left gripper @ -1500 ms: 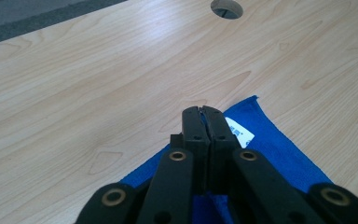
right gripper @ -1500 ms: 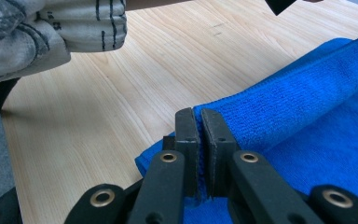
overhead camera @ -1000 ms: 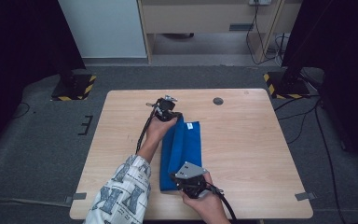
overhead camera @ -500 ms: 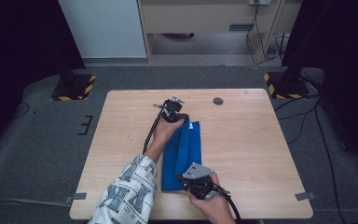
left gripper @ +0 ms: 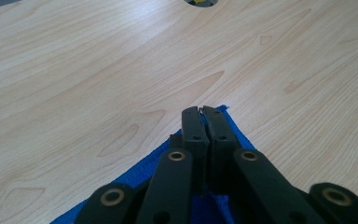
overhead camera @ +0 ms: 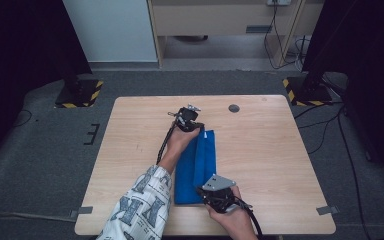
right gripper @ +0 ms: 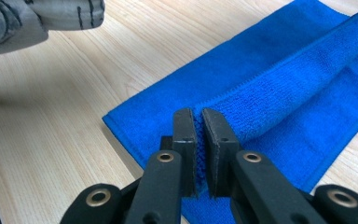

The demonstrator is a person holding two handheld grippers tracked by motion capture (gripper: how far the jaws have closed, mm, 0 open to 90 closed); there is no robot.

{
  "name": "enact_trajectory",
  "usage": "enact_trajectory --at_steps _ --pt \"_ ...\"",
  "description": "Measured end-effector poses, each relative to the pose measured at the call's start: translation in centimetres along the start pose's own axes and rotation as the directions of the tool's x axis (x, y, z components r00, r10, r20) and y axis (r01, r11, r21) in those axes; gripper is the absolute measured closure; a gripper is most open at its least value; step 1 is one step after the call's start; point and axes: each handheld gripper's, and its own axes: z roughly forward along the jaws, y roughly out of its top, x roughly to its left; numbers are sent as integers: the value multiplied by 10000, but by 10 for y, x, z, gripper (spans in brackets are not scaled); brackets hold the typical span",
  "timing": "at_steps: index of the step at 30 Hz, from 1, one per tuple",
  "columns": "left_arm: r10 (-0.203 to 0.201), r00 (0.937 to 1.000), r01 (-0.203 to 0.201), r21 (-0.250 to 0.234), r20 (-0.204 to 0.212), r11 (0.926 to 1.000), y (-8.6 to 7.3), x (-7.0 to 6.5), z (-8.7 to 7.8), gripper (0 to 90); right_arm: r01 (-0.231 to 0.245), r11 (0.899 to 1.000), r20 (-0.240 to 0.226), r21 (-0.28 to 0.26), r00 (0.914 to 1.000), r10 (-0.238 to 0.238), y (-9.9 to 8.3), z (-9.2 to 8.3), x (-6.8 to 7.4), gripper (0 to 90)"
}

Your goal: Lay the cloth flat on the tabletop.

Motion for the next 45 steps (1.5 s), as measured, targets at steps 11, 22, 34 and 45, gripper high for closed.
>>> enact_trajectory --at_steps 11,22,34,45 --pt "71 10000 -71 106 30 9999 0 -4 5 882 -37 10000 30 76 10000 37 -3 0 -3 838" --pt "66 10000 -66 61 0 10000 1 -7 7 874 -149 9995 14 277 9999 149 -9 0 -6 830" --pt "144 9997 -146 114 192 9998 1 -14 11 870 -255 9990 103 358 9996 251 -13 -3 -10 830" --pt "173 9995 -173 -4 274 9999 3 -17 10 888 -239 9986 126 480 9996 233 -19 -9 -8 855"
